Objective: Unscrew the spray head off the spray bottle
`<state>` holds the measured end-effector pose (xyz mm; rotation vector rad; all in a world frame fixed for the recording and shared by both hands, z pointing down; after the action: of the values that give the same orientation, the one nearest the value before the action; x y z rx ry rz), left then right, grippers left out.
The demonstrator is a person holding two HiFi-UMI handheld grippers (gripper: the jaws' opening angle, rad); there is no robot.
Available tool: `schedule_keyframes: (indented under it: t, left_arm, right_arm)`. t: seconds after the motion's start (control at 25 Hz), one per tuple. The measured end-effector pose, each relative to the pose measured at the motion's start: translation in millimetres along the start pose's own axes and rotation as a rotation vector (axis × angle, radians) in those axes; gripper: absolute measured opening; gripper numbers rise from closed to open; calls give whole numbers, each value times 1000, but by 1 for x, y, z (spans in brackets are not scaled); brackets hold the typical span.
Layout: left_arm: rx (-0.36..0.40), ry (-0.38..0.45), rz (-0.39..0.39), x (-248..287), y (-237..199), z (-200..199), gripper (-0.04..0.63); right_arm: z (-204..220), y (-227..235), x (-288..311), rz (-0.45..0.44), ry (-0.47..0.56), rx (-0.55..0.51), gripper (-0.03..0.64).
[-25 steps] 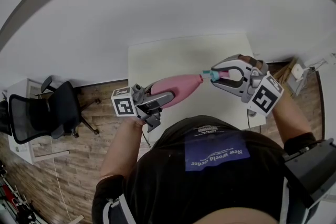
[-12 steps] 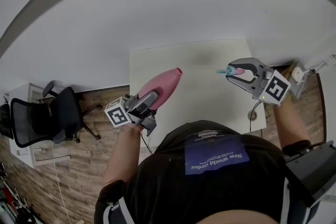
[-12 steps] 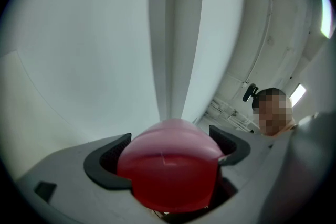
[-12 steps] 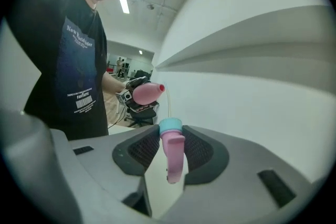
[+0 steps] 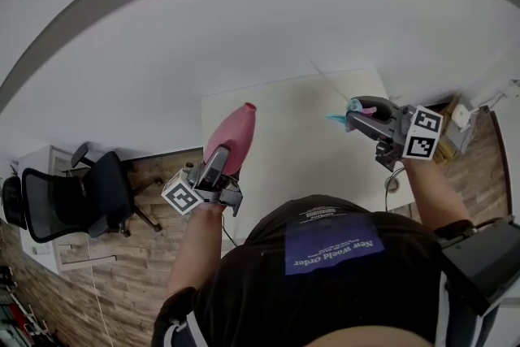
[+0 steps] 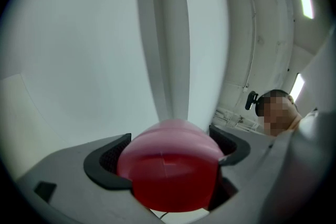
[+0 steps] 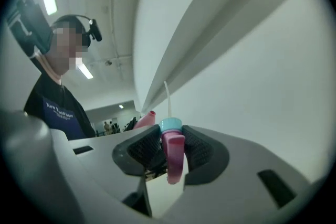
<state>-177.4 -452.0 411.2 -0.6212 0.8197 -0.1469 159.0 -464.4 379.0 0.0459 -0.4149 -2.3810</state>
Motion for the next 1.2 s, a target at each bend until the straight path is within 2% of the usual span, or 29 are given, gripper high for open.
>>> schedule_keyframes:
  t: [0.2,0.52,0.84,1.2]
  left_arm:
    - [8,52,9,-3,2,-4,476]
    - [49,126,29,1,12,-12,476]
    - [66,197,61,0,18,-18,476]
    - [68,182,46,-4,15,-17,476]
  right_arm:
    - [4,4,0,-39,44,173,125]
    - [5,8,-4,-79,85,322,126]
    - [10,9,-6,-87,96,372,126]
    - [11,7,-1,-76,95,318,126]
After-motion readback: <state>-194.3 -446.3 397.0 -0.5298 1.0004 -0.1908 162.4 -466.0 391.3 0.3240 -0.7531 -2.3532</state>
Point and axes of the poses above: the fingertips, and each gripper's own axes: x forward along the fingers, y to its right, z out of its underside, the point moved 5 cm from there along -x, backward along the fingers, and after that the axes turned 15 degrees about z, right-handed, at the moved point
